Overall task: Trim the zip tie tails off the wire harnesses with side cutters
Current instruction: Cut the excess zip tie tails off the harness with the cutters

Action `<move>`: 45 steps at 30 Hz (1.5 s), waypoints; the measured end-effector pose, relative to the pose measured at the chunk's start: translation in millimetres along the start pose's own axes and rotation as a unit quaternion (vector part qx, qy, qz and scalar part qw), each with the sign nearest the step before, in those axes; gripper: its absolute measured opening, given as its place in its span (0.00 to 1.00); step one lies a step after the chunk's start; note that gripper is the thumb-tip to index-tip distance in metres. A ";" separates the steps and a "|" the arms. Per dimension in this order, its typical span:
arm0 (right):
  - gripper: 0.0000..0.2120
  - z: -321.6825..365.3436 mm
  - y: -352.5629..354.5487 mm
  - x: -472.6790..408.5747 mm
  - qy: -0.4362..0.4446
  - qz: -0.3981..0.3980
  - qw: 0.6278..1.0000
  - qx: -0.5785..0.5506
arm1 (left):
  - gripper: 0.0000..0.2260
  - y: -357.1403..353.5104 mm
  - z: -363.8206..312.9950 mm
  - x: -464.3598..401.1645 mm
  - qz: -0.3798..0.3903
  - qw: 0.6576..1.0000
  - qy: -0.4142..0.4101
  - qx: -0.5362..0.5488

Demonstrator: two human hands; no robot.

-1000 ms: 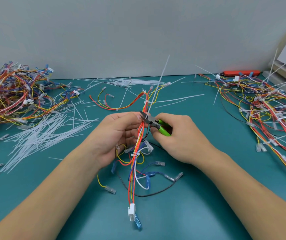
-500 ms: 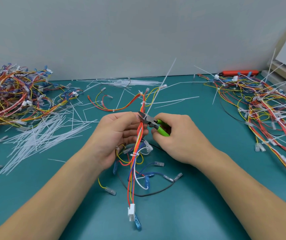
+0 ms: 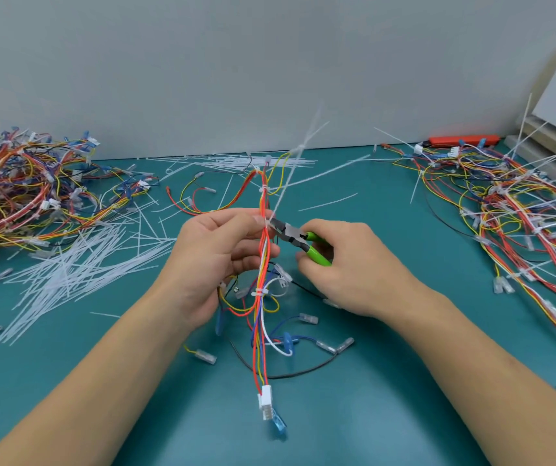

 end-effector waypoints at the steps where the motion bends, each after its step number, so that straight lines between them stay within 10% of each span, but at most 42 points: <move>1: 0.03 -0.5 -1.0 -0.3 -0.003 0.000 1.000 -0.007 | 0.07 -0.2 0.3 0.3 0.005 1.000 0.004 0.003; 30: 0.18 -5.7 0.0 -3.2 -0.043 -0.008 0.999 0.010 | 0.10 -8.7 12.0 3.6 0.087 0.990 0.077 0.084; 45: 0.02 -2.4 1.3 0.4 -0.024 -0.031 0.999 0.017 | 0.10 -12.3 15.0 5.1 0.102 0.990 0.075 0.065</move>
Point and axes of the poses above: each hand's wrist, its own x-axis away from the middle knuckle, its own y-axis out of the back of the hand, z = x × y, the point moved 7 cm from there along -x, towards the middle knuckle, and after that the axes turned 12 degrees about -y, right-handed, at the moved point
